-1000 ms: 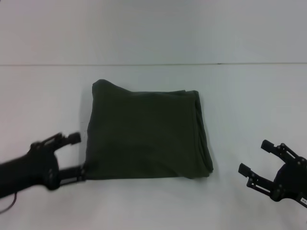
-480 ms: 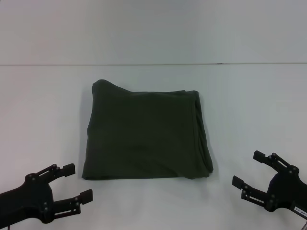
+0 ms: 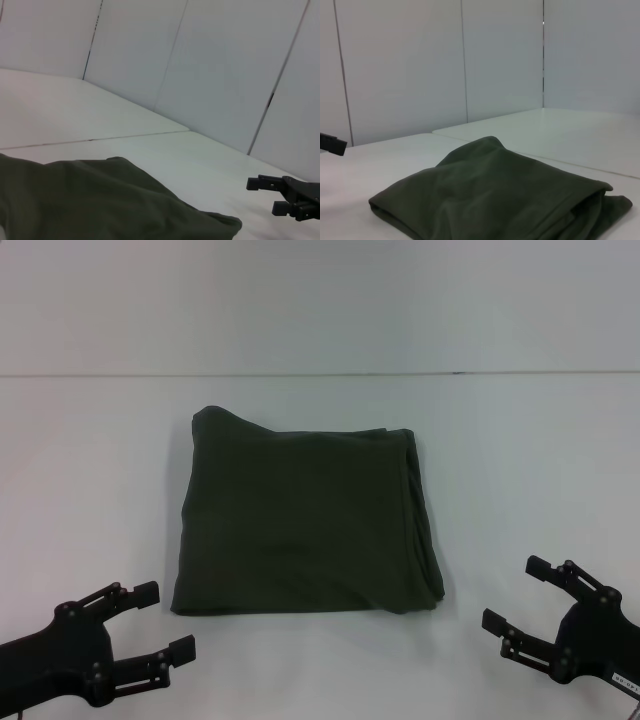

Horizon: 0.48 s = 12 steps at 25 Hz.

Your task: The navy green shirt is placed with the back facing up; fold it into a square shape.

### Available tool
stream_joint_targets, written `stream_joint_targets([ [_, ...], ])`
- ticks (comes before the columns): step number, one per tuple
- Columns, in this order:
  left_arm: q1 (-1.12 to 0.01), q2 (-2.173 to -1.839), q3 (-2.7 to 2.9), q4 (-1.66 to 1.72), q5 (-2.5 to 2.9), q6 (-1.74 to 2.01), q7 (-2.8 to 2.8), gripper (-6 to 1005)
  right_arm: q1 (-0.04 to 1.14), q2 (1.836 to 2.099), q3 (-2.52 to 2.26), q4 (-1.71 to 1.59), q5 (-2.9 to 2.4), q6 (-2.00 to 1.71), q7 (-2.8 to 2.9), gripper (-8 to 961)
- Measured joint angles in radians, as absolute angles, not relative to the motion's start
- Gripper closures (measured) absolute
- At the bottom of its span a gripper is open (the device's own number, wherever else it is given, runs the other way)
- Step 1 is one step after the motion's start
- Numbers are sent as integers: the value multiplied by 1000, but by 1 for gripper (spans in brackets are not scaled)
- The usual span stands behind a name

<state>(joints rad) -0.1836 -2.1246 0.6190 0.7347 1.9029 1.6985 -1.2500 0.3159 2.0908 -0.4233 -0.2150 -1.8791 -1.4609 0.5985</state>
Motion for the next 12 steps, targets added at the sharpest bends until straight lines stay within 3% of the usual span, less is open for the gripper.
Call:
stream_joint_targets([
  [12, -196, -2125, 620, 735, 1902, 1699, -1250, 61, 318, 2091, -429, -211, -1879, -1463, 598, 8],
])
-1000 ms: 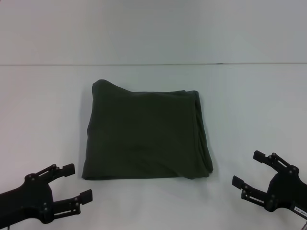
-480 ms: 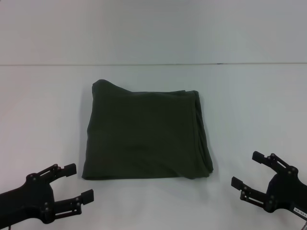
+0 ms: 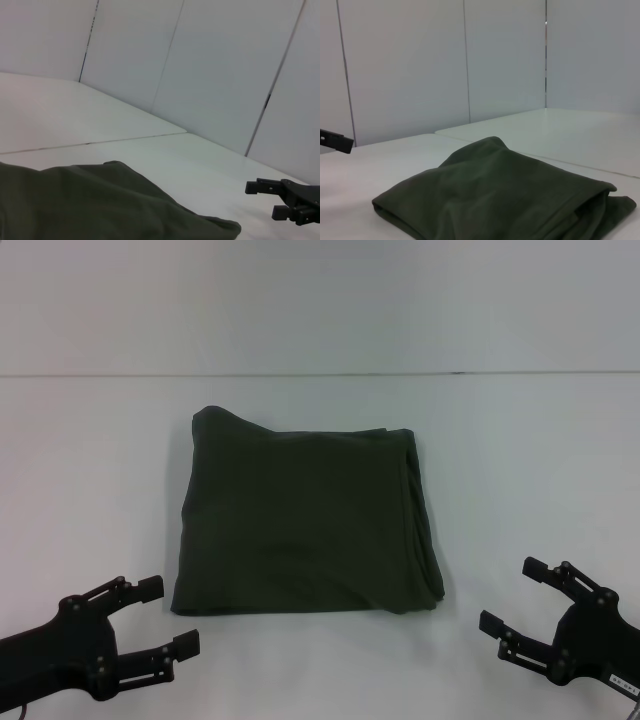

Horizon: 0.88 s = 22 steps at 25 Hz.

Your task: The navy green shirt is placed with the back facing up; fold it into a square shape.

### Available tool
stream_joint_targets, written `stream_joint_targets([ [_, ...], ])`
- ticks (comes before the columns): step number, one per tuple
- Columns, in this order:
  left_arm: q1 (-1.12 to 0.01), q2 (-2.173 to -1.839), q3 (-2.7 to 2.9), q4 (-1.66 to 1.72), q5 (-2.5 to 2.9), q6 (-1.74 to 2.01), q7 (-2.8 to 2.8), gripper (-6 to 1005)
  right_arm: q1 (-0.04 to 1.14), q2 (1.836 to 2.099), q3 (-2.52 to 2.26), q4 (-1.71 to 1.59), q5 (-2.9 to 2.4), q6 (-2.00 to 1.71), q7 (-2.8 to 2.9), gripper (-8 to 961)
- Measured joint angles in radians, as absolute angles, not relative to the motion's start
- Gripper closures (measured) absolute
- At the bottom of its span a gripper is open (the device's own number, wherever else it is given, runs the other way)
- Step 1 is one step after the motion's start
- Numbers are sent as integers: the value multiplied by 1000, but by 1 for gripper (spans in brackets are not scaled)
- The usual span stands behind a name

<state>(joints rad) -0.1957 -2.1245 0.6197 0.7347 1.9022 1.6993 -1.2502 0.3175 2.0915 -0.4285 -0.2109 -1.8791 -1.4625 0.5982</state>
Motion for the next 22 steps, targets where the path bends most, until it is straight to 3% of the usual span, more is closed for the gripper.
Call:
stream_joint_targets([
  [22, -209, -2126, 620, 721, 1902, 1692, -1247, 61, 322, 2092, -428, -209, -1879, -1468, 601, 8],
])
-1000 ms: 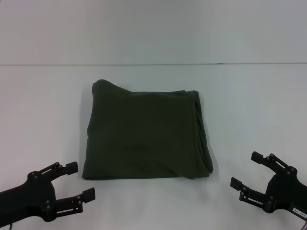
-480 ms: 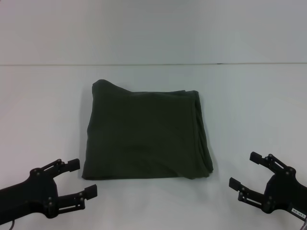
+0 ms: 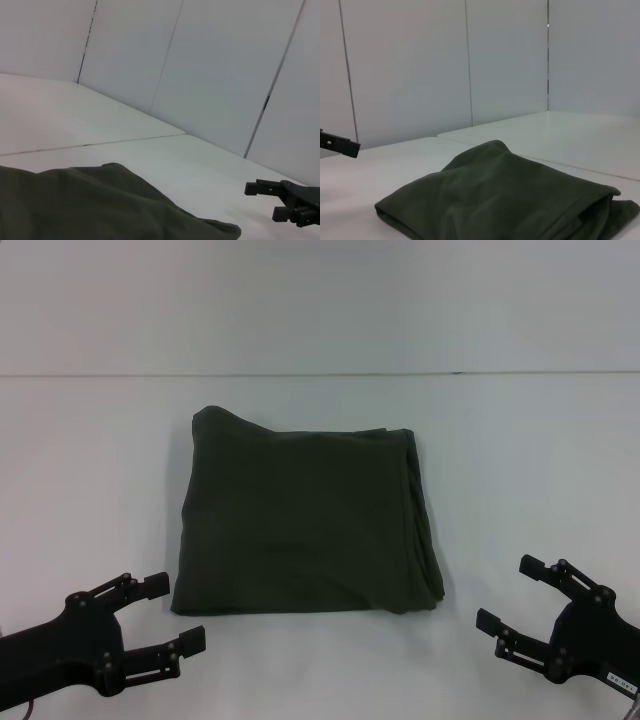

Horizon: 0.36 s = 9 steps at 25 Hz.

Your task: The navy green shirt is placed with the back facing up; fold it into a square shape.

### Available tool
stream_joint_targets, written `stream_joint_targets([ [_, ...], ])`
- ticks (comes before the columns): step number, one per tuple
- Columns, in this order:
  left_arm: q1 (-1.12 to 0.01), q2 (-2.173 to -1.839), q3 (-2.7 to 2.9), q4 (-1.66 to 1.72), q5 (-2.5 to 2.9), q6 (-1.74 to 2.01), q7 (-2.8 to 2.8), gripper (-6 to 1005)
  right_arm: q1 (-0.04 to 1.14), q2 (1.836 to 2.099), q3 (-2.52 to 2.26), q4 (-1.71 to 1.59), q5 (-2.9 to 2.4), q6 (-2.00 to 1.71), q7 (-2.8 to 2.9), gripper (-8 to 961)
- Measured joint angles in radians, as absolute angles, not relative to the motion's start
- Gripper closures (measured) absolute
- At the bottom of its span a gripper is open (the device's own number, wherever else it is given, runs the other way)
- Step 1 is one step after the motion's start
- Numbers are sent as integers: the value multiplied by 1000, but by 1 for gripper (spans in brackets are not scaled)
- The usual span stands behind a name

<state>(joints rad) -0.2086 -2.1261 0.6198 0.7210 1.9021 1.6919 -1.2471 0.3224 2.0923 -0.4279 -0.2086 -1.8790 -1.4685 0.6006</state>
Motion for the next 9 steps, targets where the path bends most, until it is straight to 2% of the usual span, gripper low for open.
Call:
stream_joint_targets([
  [9, -209, -2126, 619, 721, 1902, 1692, -1250, 61, 322, 2092, -428, -208, -1879, -1468, 601, 8],
])
